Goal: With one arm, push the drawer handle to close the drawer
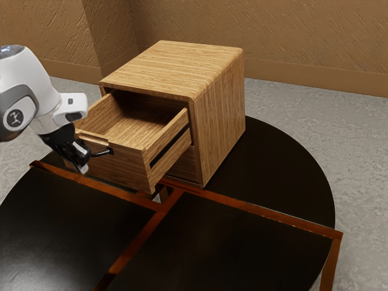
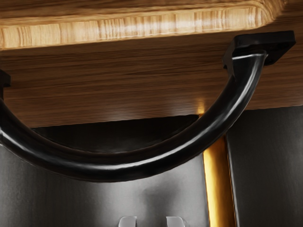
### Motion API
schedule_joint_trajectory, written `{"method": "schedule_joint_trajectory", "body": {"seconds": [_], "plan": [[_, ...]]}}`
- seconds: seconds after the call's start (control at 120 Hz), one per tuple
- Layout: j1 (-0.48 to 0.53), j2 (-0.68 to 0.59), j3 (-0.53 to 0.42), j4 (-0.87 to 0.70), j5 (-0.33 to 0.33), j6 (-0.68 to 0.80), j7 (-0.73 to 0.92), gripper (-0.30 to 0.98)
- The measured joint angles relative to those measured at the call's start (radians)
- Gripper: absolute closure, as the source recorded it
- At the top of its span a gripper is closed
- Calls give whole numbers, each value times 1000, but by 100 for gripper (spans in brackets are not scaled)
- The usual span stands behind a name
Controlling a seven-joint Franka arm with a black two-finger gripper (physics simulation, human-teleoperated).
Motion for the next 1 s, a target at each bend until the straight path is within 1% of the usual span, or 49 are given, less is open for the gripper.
{"method": "schedule_joint_trajectory", "body": {"seconds": [0.133,0.308,0.6,1.0], "plan": [[4,48,1,29,-4,18,8,74],[3,96,2,65,-5,53,17,77],[-4,188,2,151,-6,74,25,78],[-14,350,2,300,-5,81,30,78]]}}
